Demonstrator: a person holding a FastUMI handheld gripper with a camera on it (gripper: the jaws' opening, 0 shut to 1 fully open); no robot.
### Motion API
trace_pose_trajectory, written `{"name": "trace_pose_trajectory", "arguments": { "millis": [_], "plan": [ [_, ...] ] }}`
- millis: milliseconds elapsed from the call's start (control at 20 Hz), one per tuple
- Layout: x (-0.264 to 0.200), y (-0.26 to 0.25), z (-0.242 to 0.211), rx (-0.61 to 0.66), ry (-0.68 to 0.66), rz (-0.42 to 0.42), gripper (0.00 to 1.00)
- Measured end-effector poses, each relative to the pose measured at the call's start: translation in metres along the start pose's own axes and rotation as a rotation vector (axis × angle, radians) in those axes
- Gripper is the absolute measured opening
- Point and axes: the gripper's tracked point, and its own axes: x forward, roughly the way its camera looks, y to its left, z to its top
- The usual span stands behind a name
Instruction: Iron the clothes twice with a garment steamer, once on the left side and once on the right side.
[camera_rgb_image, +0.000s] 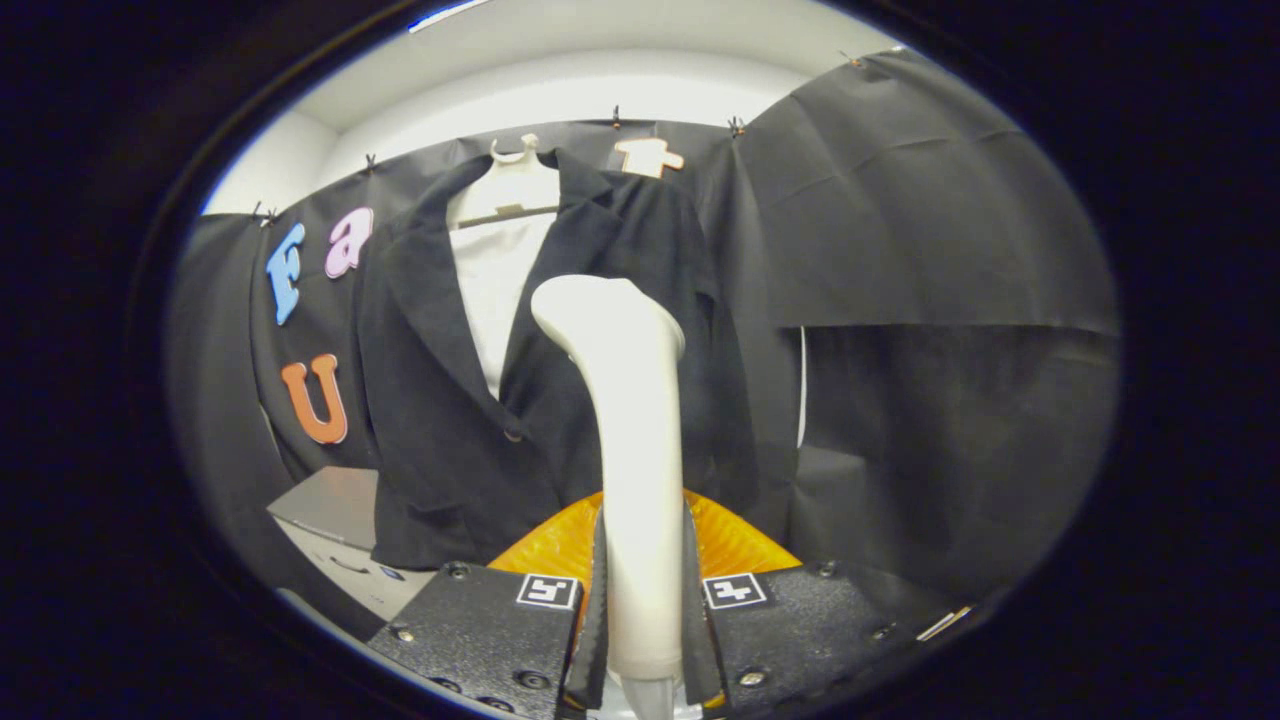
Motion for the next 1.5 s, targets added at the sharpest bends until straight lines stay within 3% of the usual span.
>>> {"name": "trace_pose_trajectory", "arguments": {
  "millis": [400,1500],
  "plan": [
    [0.029,0.029,0.019,-0.059,-0.01,0.001,0.32],
    [0.044,0.026,-0.048,-0.167,0.063,-0.089,0.33]
  ]
}}
